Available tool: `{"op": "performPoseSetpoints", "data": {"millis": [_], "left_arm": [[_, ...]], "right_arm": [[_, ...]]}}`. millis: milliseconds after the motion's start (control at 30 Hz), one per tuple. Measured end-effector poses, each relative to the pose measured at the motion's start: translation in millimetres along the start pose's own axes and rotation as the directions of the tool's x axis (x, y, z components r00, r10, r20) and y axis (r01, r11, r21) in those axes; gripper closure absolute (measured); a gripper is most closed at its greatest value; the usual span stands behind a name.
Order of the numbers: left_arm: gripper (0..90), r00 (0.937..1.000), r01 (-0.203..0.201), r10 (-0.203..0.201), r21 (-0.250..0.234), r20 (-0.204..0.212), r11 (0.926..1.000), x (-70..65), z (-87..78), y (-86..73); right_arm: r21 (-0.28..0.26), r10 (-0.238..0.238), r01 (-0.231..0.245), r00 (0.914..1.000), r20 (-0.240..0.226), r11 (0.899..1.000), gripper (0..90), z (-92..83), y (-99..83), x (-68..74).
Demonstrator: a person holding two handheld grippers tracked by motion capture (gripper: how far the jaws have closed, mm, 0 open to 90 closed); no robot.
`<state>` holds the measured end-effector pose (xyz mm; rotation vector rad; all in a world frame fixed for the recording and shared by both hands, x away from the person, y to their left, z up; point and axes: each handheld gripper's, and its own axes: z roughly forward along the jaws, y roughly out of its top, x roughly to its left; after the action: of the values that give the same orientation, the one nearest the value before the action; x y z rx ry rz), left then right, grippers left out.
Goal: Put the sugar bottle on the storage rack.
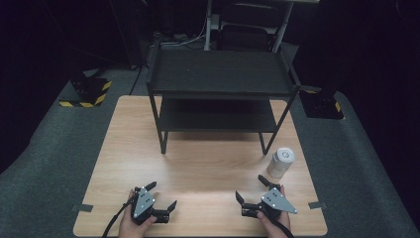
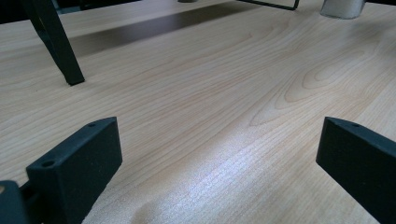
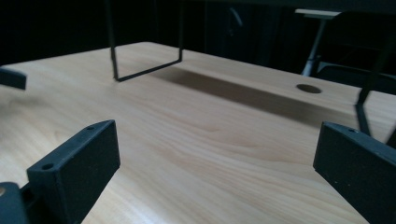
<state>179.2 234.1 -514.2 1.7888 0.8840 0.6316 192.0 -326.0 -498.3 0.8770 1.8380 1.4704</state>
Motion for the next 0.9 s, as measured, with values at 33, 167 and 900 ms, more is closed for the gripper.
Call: {"op": "performPoseSetpoints", "data": {"millis": [33, 167, 900], "left_arm": [[0.5, 1.0, 0.0, 0.0, 0.0, 0.0, 1.0, 0.1, 0.0, 0.0], [0.5, 1.0, 0.001, -0.001, -0.001, 0.001, 1.0, 0.3, 0.0, -0.2], [0.5, 1.0, 0.003, -0.003, -0.001, 0.005, 1.0, 1.2, 0.0, -0.2]], "right_arm": [[0.0, 0.0, 0.0, 1.0, 0.0, 1.0, 0.4, 0.0, 0.0, 0.0], [-0.023, 0.013, -0.012, 0.9994, 0.034, 1.0, 0.3, -8.3, 0.0, -3.4], [-0.011, 0.053, -0.052, 0.9547, 0.293, 0.999, 0.4, -21.5, -6.5, -20.7]]}}
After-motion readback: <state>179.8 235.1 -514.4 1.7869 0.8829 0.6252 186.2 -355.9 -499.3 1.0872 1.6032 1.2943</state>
